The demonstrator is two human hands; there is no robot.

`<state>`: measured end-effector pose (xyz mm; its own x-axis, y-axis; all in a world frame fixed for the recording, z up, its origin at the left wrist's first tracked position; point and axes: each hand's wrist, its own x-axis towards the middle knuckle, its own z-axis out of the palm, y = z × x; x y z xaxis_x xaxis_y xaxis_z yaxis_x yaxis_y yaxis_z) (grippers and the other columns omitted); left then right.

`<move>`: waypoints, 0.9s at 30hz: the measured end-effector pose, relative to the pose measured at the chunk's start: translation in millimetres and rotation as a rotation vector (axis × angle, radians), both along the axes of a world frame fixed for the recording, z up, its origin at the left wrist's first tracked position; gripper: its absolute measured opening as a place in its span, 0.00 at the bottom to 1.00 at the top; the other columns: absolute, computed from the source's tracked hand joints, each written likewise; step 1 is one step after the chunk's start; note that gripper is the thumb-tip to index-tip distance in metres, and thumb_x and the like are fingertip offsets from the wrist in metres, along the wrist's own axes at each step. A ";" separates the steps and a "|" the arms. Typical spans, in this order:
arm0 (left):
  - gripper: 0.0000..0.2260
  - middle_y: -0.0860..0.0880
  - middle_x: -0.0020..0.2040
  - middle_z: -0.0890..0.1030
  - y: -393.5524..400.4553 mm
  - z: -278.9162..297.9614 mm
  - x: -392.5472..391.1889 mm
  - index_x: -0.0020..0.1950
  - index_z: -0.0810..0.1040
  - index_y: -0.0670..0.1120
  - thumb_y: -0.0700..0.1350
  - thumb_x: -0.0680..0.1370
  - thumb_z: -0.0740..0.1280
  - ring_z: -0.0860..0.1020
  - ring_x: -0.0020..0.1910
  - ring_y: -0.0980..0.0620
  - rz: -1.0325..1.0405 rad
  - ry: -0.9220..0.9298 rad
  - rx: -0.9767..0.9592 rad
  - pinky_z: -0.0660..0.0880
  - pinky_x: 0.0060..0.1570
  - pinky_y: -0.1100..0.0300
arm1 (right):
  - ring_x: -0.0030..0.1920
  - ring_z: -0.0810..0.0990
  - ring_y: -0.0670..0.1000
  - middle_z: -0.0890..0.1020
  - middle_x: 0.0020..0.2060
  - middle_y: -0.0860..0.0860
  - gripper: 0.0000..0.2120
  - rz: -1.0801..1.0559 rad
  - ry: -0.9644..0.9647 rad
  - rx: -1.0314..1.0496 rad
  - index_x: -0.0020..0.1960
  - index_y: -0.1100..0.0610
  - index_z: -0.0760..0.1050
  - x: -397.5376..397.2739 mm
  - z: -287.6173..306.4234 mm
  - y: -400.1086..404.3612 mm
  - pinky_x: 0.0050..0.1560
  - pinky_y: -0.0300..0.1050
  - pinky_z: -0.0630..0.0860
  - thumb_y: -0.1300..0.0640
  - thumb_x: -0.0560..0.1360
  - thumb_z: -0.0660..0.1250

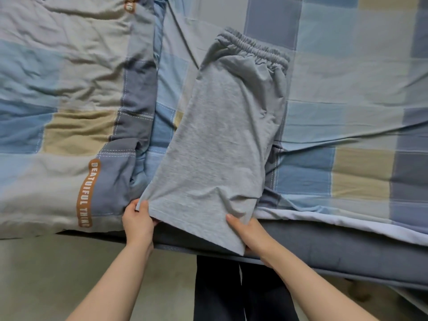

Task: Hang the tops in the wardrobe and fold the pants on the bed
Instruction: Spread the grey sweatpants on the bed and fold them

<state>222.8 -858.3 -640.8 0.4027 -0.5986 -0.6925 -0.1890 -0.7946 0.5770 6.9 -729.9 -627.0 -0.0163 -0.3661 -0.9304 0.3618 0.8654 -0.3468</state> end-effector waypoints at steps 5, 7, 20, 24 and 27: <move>0.03 0.44 0.53 0.77 0.0 -5.9 -8.0 0.54 0.73 0.46 0.42 0.82 0.61 0.78 0.48 0.46 0.077 -0.061 -0.011 0.78 0.41 0.51 | 0.69 0.63 0.63 0.58 0.69 0.56 0.24 0.606 0.333 0.091 0.73 0.49 0.64 0.4 -19.5 13.1 0.73 0.49 0.58 0.41 0.80 0.53; 0.03 0.47 0.50 0.77 -0.7 -3.4 -10.4 0.55 0.71 0.45 0.40 0.82 0.62 0.78 0.47 0.48 0.087 -0.027 -0.011 0.78 0.41 0.53 | 0.67 0.65 0.64 0.61 0.67 0.57 0.22 0.533 0.354 0.094 0.67 0.52 0.71 1.4 -22.7 14.3 0.72 0.52 0.59 0.41 0.80 0.54; 0.11 0.43 0.49 0.84 52.6 47.0 -16.9 0.53 0.74 0.44 0.30 0.77 0.63 0.83 0.48 0.45 -0.149 0.521 0.280 0.81 0.48 0.49 | 0.28 0.61 0.42 0.64 0.24 0.44 0.21 -0.089 0.738 -0.328 0.30 0.55 0.61 -69.1 52.7 75.3 0.30 0.38 0.58 0.57 0.77 0.67; 0.07 0.39 0.51 0.81 80.7 30.5 -21.3 0.49 0.74 0.41 0.32 0.76 0.68 0.80 0.46 0.44 -0.410 0.195 0.361 0.80 0.46 0.50 | 0.29 0.70 0.46 0.70 0.24 0.45 0.18 0.272 0.693 0.013 0.31 0.56 0.66 -88.0 20.4 113.6 0.32 0.39 0.64 0.52 0.76 0.69; 0.13 0.40 0.55 0.76 94.0 22.0 -28.5 0.54 0.72 0.42 0.36 0.72 0.70 0.76 0.54 0.37 -0.887 -0.405 0.301 0.74 0.52 0.47 | 0.45 0.80 0.56 0.80 0.37 0.53 0.08 0.666 0.580 0.312 0.41 0.58 0.73 -101.3 -4.8 128.1 0.41 0.43 0.68 0.55 0.76 0.65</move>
<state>194.3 -764.3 -618.8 0.1363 -0.6185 -0.7739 -0.9169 -0.3745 0.1379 -94.4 -601.8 -631.8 -0.3858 -0.2020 -0.9002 -0.3987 0.9164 -0.0348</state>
